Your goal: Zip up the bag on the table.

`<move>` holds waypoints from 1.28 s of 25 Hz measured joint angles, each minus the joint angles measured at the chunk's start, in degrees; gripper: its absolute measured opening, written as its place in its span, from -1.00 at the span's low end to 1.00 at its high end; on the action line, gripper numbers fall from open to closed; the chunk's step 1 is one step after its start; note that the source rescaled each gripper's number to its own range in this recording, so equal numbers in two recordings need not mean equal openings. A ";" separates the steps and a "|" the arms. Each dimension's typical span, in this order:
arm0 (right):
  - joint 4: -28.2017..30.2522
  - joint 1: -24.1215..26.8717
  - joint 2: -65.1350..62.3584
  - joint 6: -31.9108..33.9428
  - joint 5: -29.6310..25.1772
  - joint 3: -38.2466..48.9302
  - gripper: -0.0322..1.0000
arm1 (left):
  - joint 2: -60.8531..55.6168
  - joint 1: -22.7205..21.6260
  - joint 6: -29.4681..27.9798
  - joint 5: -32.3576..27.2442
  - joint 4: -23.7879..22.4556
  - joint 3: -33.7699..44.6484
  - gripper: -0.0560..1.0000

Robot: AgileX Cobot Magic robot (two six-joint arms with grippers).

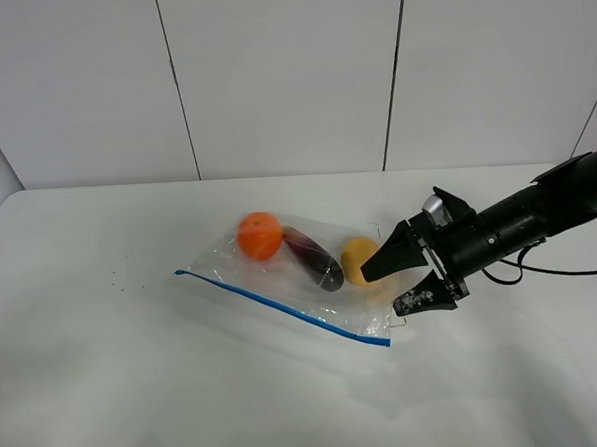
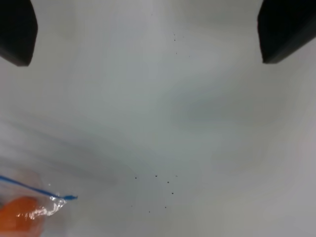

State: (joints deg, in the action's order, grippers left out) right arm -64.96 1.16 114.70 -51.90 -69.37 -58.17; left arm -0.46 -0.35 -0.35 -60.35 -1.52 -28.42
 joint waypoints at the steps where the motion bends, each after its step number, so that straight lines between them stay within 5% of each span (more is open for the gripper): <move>1: 2.09 0.00 0.00 1.14 0.00 -0.86 1.00 | 0.00 0.00 0.00 0.00 0.00 0.00 1.00; 6: 14.91 0.00 -0.38 10.78 0.78 -6.70 1.00 | 0.00 0.00 0.00 0.00 0.00 0.00 1.00; 15: 52.44 0.00 -11.42 39.13 9.79 -11.33 1.00 | 0.00 0.00 0.00 0.00 0.00 0.00 1.00; 18: 60.71 0.00 -15.42 46.47 11.72 -11.33 1.00 | 0.00 0.00 0.00 0.00 0.00 0.00 1.00; 32: 61.75 0.00 -34.30 47.06 12.51 -11.33 1.00 | 0.00 0.00 0.00 0.00 0.00 0.00 1.00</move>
State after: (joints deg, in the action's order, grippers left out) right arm -3.21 1.16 80.40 -4.84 -56.87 -69.51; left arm -0.46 -0.35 -0.35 -60.35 -1.52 -28.42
